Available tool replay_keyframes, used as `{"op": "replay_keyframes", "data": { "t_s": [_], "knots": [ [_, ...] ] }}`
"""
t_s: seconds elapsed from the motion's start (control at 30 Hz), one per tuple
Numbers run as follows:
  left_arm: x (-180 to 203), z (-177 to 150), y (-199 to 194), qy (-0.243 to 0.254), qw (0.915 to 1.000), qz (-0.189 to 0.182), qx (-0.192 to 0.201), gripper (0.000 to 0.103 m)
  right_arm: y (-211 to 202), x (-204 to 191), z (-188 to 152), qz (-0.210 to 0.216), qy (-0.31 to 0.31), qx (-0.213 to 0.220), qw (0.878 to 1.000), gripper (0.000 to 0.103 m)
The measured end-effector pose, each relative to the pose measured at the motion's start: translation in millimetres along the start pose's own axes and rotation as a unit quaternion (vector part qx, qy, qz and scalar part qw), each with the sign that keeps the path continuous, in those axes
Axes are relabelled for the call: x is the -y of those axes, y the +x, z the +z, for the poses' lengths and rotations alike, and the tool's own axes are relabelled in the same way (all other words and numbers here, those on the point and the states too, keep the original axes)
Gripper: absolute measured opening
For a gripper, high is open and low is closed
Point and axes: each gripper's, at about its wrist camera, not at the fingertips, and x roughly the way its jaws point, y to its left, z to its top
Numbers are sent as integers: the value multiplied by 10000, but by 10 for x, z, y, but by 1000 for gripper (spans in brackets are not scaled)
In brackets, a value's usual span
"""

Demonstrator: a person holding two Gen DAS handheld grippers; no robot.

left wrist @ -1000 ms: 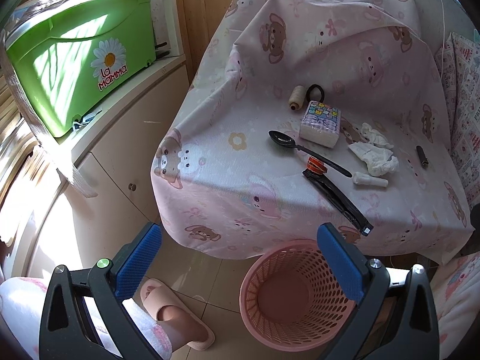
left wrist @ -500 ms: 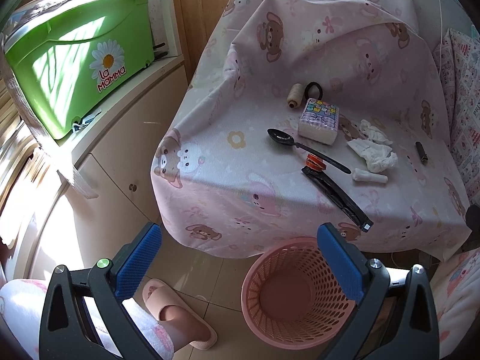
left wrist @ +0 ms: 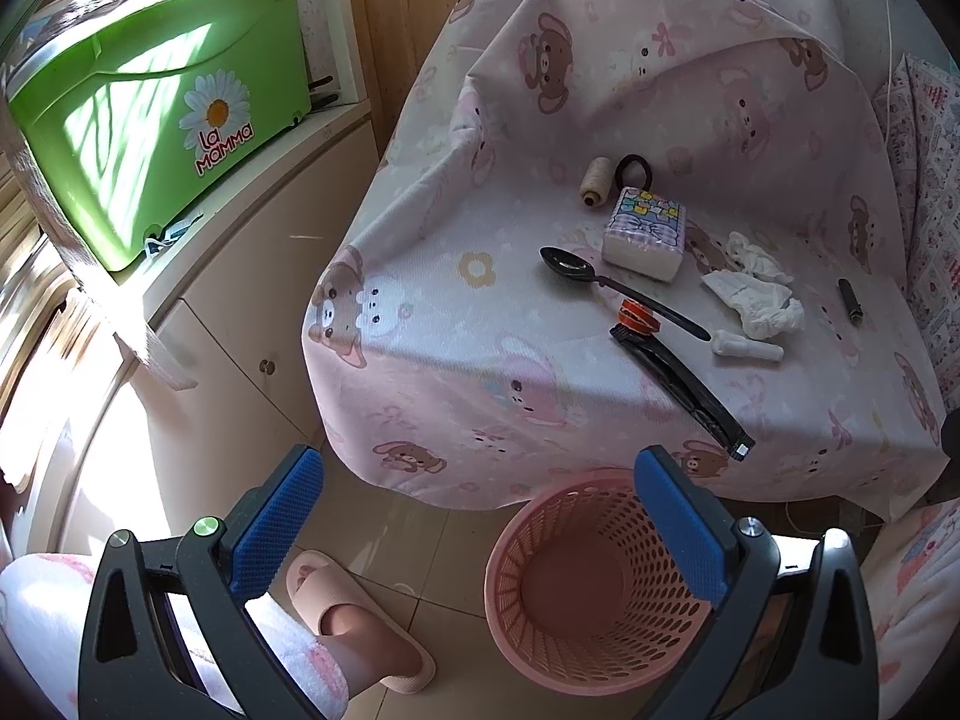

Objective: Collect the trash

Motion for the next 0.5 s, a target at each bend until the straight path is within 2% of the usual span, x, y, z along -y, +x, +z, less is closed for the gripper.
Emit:
{"op": "replay_keyframes", "data": {
  "t_s": [0.2, 0.5],
  "knots": [
    [10, -5, -1, 22, 10000, 8, -6, 102, -46, -17, 24, -258, -160, 118, 9995, 102],
    [-13, -2, 16, -37, 10000, 0, -42, 102, -34, -46, 19, -190, -244, 80, 9995, 102]
  ]
}}
